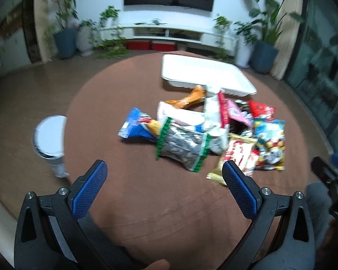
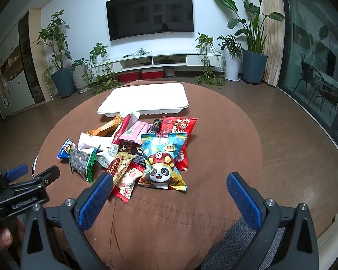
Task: Organize snacks
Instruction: 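Grasp the blue Tipo cake packet with the left gripper while the right grasps the blue panda snack bag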
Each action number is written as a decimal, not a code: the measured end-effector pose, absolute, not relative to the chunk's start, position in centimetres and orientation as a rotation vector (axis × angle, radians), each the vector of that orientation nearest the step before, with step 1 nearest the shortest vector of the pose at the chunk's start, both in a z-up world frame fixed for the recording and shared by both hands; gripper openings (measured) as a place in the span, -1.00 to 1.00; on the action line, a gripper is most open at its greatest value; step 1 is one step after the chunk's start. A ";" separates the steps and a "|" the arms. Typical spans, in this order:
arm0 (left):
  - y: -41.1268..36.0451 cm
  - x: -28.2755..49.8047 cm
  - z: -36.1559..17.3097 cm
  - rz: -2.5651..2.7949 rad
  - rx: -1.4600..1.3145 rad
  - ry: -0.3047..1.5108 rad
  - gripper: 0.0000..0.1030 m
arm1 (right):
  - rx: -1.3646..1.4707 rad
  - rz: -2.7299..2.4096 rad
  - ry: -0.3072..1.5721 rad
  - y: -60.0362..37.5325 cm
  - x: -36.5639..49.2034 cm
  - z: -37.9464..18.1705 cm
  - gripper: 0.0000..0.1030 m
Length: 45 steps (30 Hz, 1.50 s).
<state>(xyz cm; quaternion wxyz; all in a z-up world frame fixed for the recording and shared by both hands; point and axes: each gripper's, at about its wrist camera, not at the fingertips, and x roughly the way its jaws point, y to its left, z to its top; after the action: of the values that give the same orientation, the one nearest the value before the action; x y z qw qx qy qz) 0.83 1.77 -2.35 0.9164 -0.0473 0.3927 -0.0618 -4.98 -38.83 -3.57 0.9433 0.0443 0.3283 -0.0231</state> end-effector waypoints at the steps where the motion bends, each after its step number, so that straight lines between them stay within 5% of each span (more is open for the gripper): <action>1: 1.9 0.9 -2.4 -0.170 -0.108 0.806 1.00 | 0.099 -0.040 0.661 -38.9 -5.1 -3.6 1.00; 11: 6.3 2.6 -3.1 -0.162 -0.129 0.872 0.99 | 0.242 0.039 0.705 -41.0 -4.3 -5.1 1.00; 17: 4.8 7.6 -0.8 -0.384 0.216 0.812 1.00 | 0.236 0.107 0.749 -41.0 -3.7 -6.0 0.91; 26: -0.4 8.9 -4.6 -0.625 0.632 0.824 1.00 | 0.236 0.115 0.806 -41.1 -2.9 -6.4 0.87; 34: 2.5 13.1 -3.5 -0.703 0.711 0.863 0.99 | 0.260 0.121 0.851 -42.7 -2.1 -6.6 0.87; 45: 2.6 15.1 -7.4 -0.800 0.659 0.962 0.99 | 0.171 0.139 0.958 -43.0 1.2 -6.8 0.52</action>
<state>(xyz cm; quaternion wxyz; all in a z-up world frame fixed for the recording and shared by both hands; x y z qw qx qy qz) 15.07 2.60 -7.45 0.7602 0.3027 0.4420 -0.3676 1.25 -43.03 -6.82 0.8815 0.0819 0.4602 0.0667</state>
